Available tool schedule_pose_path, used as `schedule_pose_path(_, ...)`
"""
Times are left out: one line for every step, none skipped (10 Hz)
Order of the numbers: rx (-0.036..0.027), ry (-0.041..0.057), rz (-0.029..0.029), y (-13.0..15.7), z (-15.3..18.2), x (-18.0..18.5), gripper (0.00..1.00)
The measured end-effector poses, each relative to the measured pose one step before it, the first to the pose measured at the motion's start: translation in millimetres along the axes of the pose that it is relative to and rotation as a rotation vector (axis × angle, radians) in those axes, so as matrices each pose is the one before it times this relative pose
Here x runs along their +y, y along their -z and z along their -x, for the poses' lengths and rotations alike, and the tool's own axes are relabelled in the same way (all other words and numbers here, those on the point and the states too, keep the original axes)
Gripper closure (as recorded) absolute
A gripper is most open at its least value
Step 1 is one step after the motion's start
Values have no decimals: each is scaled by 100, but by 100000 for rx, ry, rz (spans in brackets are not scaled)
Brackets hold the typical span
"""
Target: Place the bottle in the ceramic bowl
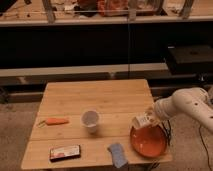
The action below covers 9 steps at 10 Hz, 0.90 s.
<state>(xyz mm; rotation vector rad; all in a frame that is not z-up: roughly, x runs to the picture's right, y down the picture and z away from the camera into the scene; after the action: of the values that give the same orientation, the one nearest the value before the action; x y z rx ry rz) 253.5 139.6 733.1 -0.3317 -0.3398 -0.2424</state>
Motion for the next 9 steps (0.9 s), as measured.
schedule_pose_path(371, 602, 396, 343, -1, 1335, 89)
schedule_pose_path(402, 323, 1133, 235, 266, 2285, 98)
schedule_pose_path(0, -16, 947, 41, 288, 1697, 100)
schedule_pose_path(-36, -59, 1417, 18, 307, 2195, 97)
schedule_pose_path(-91, 459, 1340, -123, 390, 1579, 90)
schedule_pose_path(257, 854, 1026, -52, 350, 1088, 80)
schedule_pose_path(642, 1203, 361, 102, 376, 486, 70)
schedule_pose_path(641, 1492, 10, 136, 381, -22, 60)
schedule_pose_path(653, 974, -198, 71, 198, -509, 49)
